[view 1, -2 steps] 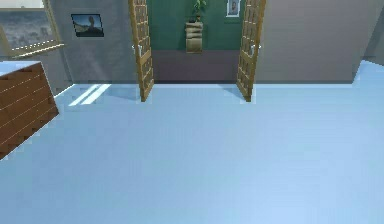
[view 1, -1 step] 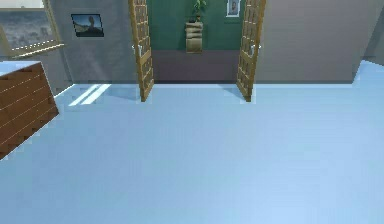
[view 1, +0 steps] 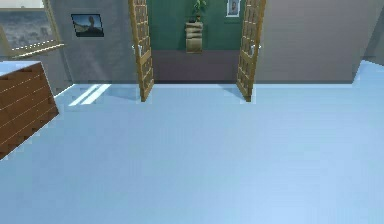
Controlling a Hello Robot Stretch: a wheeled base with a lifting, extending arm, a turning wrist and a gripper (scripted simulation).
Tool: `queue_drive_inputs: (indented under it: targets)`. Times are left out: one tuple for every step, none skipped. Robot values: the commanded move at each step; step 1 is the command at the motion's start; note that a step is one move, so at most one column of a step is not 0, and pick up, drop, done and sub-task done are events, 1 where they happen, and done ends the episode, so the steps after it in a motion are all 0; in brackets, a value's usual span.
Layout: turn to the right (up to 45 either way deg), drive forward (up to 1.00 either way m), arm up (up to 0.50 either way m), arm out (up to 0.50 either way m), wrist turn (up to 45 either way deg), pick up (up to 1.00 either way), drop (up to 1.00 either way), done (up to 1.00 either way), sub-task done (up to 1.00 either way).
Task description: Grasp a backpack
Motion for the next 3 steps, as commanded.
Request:
queue_drive_inputs:
  targets:
    - [0.0,0.0,0.0,0.0,45.0,0.0,0.0,0.0,0.0]
    - [0.0,0.0,0.0,0.0,45.0,0.0,0.0,0.0,0.0]
    - [0.0,0.0,0.0,0.0,45.0,0.0,0.0,0.0,0.0]
